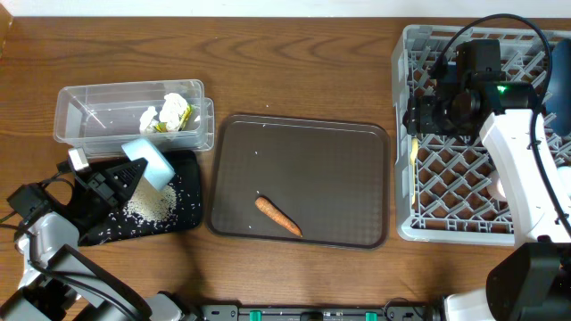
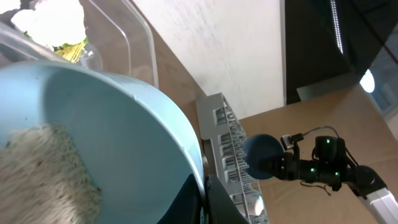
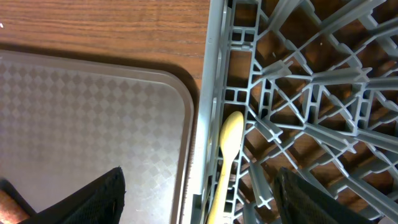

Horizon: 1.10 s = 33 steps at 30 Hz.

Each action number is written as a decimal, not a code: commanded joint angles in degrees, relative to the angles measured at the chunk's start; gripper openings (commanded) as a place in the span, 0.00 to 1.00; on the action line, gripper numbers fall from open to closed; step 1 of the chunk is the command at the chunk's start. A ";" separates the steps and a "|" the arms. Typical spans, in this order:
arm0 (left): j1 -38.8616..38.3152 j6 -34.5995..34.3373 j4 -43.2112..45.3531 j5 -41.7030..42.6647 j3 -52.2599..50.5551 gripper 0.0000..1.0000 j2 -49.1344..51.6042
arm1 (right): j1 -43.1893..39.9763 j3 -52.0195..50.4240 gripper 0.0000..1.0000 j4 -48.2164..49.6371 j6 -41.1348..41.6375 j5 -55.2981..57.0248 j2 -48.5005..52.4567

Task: Sort waste into correct bins and load items into the dishwasher rack
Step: 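Tilt the bowl with the left gripper to pour rice onto the black tray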

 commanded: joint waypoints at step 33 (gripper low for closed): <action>3.04 -5.09 9.62 2.34 -0.07 0.06 -0.81 | 0.48 0.70 0.76 -0.13 -0.90 -0.46 -0.37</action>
